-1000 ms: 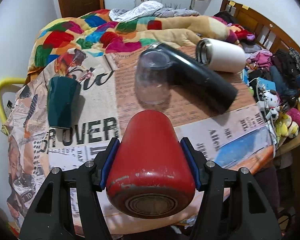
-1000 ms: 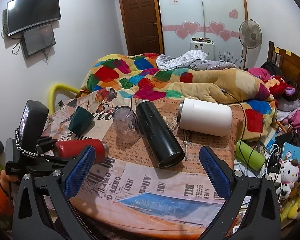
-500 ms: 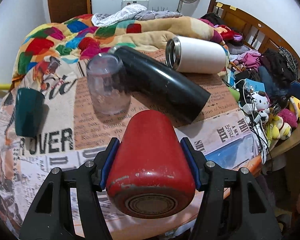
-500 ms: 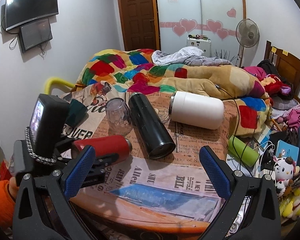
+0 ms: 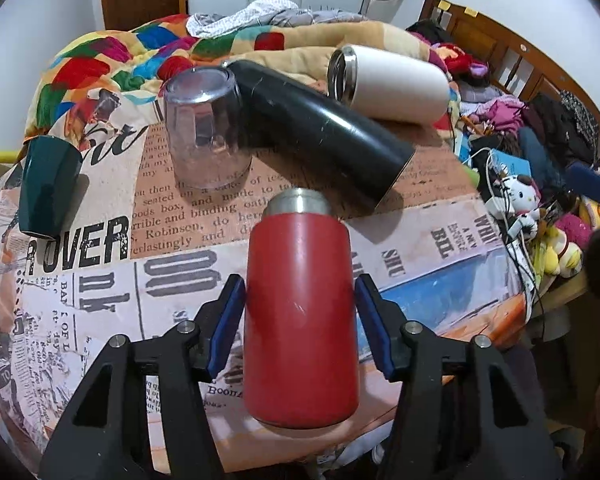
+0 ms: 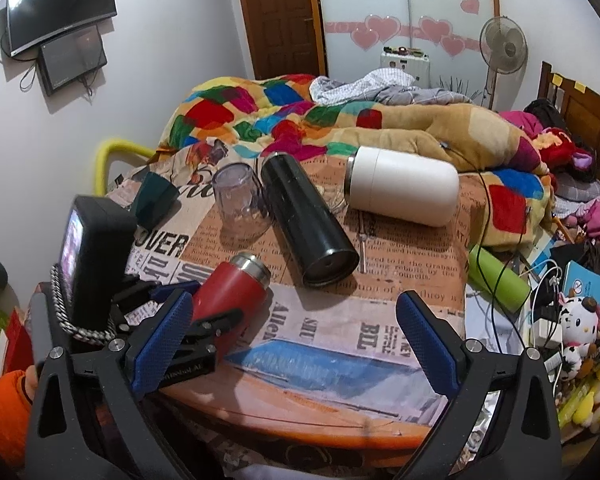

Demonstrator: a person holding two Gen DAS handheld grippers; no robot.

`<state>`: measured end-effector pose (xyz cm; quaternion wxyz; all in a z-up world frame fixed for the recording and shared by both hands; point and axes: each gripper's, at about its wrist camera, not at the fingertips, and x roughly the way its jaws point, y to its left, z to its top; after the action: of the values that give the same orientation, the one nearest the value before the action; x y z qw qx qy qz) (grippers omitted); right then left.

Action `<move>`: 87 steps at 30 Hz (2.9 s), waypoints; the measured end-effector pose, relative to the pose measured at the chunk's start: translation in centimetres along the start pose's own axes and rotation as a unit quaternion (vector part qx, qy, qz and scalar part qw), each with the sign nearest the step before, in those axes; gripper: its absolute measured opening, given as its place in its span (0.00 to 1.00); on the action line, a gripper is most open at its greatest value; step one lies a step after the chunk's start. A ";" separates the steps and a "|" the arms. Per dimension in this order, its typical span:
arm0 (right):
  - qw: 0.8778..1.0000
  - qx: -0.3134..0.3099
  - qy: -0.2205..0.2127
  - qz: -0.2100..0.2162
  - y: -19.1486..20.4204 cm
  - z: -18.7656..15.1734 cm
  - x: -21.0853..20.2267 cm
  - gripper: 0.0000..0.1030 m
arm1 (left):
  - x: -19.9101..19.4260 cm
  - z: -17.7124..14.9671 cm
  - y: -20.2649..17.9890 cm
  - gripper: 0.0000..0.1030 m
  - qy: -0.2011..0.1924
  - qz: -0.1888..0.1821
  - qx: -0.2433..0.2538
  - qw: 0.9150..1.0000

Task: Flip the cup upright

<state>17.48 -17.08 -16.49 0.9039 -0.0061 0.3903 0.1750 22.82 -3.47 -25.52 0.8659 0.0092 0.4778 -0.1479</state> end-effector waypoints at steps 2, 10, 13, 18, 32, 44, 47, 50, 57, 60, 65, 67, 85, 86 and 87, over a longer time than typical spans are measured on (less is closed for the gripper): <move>1.000 0.003 0.007 0.007 0.0 -0.1 0.2 0.96 | -0.1 0.2 0.0 0.53 0.001 0.001 0.001 1.000; 0.999 0.020 0.029 0.028 0.1 -0.2 1.0 0.95 | -3.6 -0.3 0.8 0.54 -0.026 0.027 0.003 0.999; 0.998 0.027 0.048 0.042 0.5 0.0 2.3 0.90 | -5.4 -0.8 2.0 0.57 -0.046 0.059 -0.003 0.997; 0.994 0.033 0.085 0.061 2.0 0.3 5.2 0.87 | -7.8 -2.2 4.6 0.61 -0.072 0.123 -0.015 0.990; 0.968 0.076 0.226 0.082 3.5 0.8 14.2 0.68 | -8.6 -5.0 8.4 0.61 -0.075 0.136 -0.074 0.985; 0.970 0.010 0.226 0.086 5.4 1.5 13.8 0.58 | -8.8 -4.6 7.8 0.61 -0.083 0.127 -0.072 0.986; 0.976 -0.017 0.200 0.082 5.8 2.0 12.3 0.58 | -9.1 -4.3 7.6 0.61 -0.089 0.125 -0.074 0.985; 0.981 -0.036 0.173 0.076 6.0 2.7 10.7 0.57 | -9.4 -4.1 7.5 0.61 -0.093 0.123 -0.077 0.985; 0.990 -0.076 0.108 0.049 7.0 4.6 8.5 0.57 | -9.6 -3.8 7.4 0.67 -0.095 0.119 -0.089 0.984; 0.991 -0.081 0.092 0.049 7.3 5.4 8.2 0.57 | -9.6 -3.6 7.5 0.68 -0.097 0.116 -0.094 0.984; 0.991 -0.083 0.093 0.053 7.6 5.6 8.8 0.57 | -9.7 -3.3 7.6 0.69 -0.098 0.114 -0.097 0.984; 0.990 -0.086 0.099 0.053 7.6 5.3 9.0 0.57 | -9.7 -3.3 7.7 0.69 -0.098 0.113 -0.100 0.984; 0.983 -0.103 0.140 0.059 8.8 2.9 10.2 0.67 | -10.0 -3.9 8.4 0.70 -0.092 0.117 -0.123 0.981; 0.983 -0.099 0.142 0.062 8.7 2.8 10.1 0.67 | -10.3 -3.9 8.4 0.70 -0.095 0.117 -0.123 0.981; 0.983 -0.097 0.143 0.060 8.7 2.7 9.9 0.67 | -10.6 -3.9 8.3 0.70 -0.098 0.116 -0.123 0.981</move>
<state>22.91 -5.45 -20.53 0.8214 -0.0951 0.4968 0.2635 16.55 7.69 -19.89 0.9141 -0.0569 0.4013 0.0134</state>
